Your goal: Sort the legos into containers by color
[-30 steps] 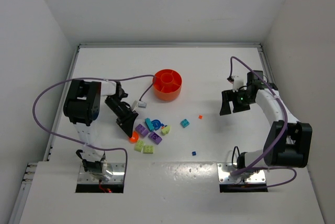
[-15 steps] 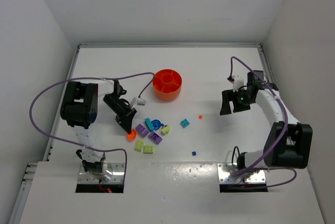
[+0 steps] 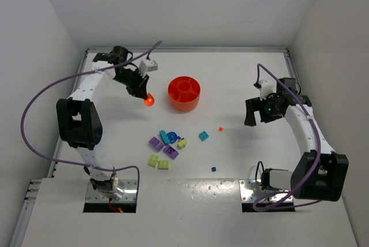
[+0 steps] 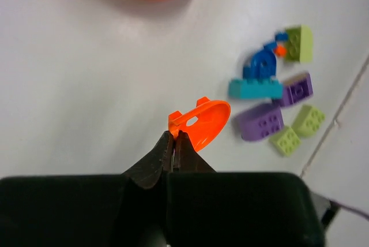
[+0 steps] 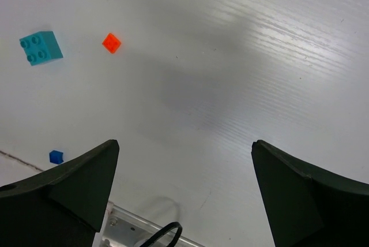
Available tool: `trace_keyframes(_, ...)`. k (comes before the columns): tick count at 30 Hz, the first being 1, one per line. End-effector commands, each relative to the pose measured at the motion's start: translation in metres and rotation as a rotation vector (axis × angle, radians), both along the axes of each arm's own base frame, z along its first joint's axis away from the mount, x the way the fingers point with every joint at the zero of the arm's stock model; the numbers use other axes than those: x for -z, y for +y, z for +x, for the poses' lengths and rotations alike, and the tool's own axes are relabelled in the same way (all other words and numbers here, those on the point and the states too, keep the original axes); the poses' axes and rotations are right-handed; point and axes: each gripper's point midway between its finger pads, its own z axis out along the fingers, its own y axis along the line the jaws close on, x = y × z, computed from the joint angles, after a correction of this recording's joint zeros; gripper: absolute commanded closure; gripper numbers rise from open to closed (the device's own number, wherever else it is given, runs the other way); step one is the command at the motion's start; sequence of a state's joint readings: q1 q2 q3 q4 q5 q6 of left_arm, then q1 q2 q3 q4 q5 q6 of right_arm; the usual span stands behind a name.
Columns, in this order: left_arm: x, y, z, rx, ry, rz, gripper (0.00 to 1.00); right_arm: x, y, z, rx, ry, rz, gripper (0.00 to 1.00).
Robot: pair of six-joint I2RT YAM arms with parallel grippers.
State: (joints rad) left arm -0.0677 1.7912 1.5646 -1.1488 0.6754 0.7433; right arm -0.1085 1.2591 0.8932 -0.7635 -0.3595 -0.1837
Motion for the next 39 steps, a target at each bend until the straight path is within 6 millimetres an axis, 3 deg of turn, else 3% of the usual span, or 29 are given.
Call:
trace_keyframes(1, -0.042, -0.04, 0.043, -0.124, -0.153, -0.047, 1.0, -0.006, -0.005, 0.006, 0.002, -0.038, -0.034, 0.01)
trace_keyframes(4, -0.055, -0.06, 0.069, -0.191, -0.211, -0.047, 1.0, -0.006, -0.007, 0.008, 0.008, -0.046, -0.048, 0.01)
trace_keyframes(8, -0.061, -0.101, 0.089, -0.2, -0.243, -0.038, 1.0, -0.004, -0.01, 0.011, 0.021, -0.054, -0.073, 0.0)
trace_keyframes(11, -0.059, -0.118, 0.098, -0.228, -0.267, -0.02, 1.0, -0.004, -0.014, 0.013, 0.029, -0.061, -0.091, 0.0)
trace_keyframes(15, -0.058, -0.125, 0.117, -0.263, -0.303, 0.011, 1.0, -0.003, -0.015, 0.011, 0.033, -0.061, -0.099, 0.0)
trace_keyframes(26, -0.028, -0.153, 0.125, -0.235, -0.295, 0.072, 0.93, -0.004, -0.01, 0.011, 0.019, -0.055, -0.069, 0.0)
trace_keyframes(30, -0.028, -0.161, 0.12, -0.206, -0.311, 0.082, 0.88, -0.007, -0.01, 0.013, 0.019, -0.064, -0.07, 0.0)
trace_keyframes(33, -0.023, -0.163, 0.12, -0.207, -0.311, 0.1, 0.79, -0.007, -0.01, 0.013, 0.019, -0.064, -0.07, 0.0)
trace_keyframes(34, -0.023, -0.163, 0.12, -0.214, -0.306, 0.097, 0.7, -0.007, -0.01, 0.013, 0.009, -0.067, -0.076, 0.0)
trace_keyframes(36, -0.023, -0.163, 0.12, -0.214, -0.306, 0.097, 0.62, -0.005, -0.014, 0.011, 0.008, -0.059, -0.097, 0.0)
trace_keyframes(39, -0.028, -0.163, 0.12, -0.215, -0.315, 0.091, 0.02, -0.007, -0.017, 0.012, -0.009, -0.066, -0.117, 0.0)
